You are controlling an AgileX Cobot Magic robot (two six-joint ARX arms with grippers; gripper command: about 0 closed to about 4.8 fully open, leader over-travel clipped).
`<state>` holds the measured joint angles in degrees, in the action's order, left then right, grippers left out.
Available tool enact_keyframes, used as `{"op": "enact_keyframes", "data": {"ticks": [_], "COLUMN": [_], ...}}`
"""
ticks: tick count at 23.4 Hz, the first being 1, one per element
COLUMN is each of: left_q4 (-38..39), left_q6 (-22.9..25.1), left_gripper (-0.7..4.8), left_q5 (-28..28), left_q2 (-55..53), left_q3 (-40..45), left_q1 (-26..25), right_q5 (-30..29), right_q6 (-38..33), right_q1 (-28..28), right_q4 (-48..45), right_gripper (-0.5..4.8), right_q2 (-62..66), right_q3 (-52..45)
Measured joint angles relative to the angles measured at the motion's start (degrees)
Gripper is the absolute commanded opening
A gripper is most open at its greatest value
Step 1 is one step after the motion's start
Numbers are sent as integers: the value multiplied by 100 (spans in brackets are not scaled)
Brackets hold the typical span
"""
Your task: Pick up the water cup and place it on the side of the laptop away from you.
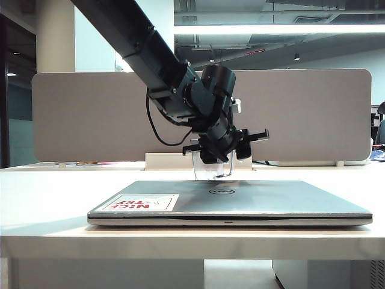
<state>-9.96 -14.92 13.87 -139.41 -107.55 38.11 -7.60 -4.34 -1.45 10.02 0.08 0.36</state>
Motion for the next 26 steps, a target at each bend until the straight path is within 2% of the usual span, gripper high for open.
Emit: {"op": "enact_keyframes", "data": {"ticks": [4, 10, 15, 19, 20, 22, 23, 24, 26], "left_q4": [173, 911, 2052, 3067, 3491, 3998, 4207, 4496, 4782], "left_q6": [0, 0, -7, -9, -4, 160, 293, 514, 728], "left_gripper": [154, 153, 153, 152, 151, 114, 77, 69, 49], "left_q5": [24, 20, -52, -511, -826, -1220, -1331, -1377, -1386], "left_q2": [114, 341, 664, 914, 1038, 1220, 1303, 1451, 1641], "left_q3": [-2, -2, -2, -2, 0, 0, 2, 9, 15], "left_q1": [2, 0, -2, -2, -2, -2, -2, 0, 0], "right_q5": [0, 0, 0, -2, -74, -422, -627, -949, -1178], "right_q6": [0, 0, 0, 0, -2, -2, -2, -2, -2], "right_q1": [0, 0, 0, 0, 0, 0, 2, 2, 2], "right_q4": [-2, -2, 0, -2, -2, -7, -22, -61, -109], "right_gripper": [-1, -1, -1, -1, -1, -1, -1, -1, -1], "right_q2": [0, 0, 0, 0, 0, 0, 0, 0, 0], "right_q3": [0, 0, 0, 0, 0, 0, 0, 0, 0]}}
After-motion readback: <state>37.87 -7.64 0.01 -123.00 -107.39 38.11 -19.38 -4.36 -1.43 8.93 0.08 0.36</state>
